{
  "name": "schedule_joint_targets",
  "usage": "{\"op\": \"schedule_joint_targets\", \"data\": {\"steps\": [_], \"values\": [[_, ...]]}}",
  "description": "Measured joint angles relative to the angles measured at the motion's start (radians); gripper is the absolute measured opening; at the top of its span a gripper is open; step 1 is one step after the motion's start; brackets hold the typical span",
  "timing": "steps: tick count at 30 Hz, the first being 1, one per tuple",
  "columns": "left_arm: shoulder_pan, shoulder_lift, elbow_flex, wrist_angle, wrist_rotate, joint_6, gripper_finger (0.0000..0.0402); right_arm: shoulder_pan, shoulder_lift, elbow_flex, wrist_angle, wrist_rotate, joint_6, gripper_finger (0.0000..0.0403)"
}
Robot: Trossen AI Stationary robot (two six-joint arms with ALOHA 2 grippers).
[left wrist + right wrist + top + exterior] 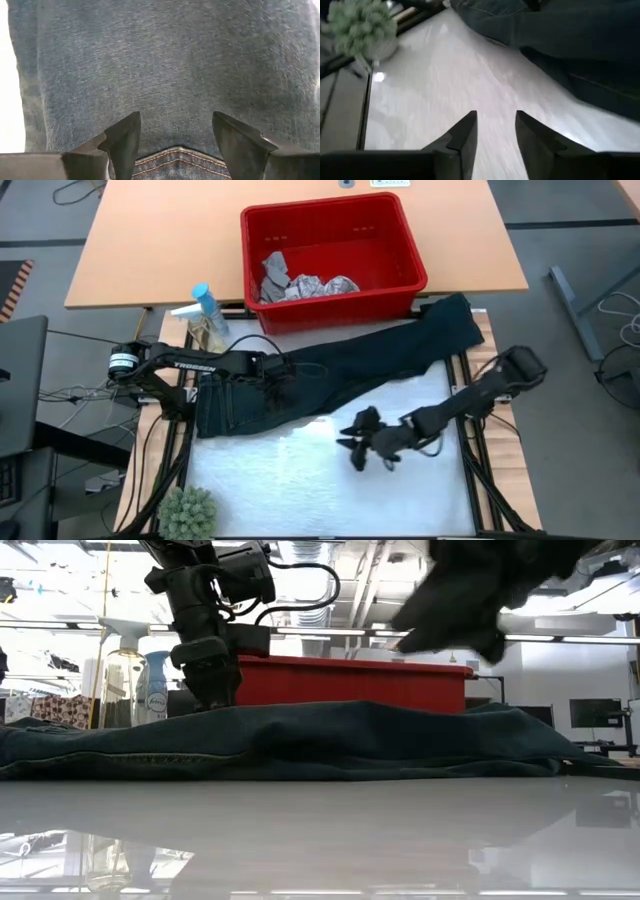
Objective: Fold Laundry from Bin
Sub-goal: Fold the blue jeans
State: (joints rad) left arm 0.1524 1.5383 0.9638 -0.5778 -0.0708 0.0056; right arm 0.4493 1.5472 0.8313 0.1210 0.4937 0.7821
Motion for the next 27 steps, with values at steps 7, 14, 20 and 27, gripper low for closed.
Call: {"op": "schedule_joint_targets", "data": {"steps": [7,14,20,27], "values": [[0.000,0.000,0.000,-0.015,0.015,0.061,0.0235,-0.055,0.299,0.068,0.351,0.001,-0.027,0.0226],[0.000,-0.001,0.000,-0.017,0.015,0.077,0.0235,-0.101,0.467,0.236,0.284,-0.002,-0.110,0.0223],[0.000,-0.001,0.000,-0.015,0.016,0.090,0.0235,-0.156,0.464,0.265,0.131,0.002,-0.168,0.0222],[0.000,-0.001,0.000,-0.007,0.015,0.106,0.0235,-0.233,0.455,0.265,0.151,-0.108,-0.266,0.0221]]}}
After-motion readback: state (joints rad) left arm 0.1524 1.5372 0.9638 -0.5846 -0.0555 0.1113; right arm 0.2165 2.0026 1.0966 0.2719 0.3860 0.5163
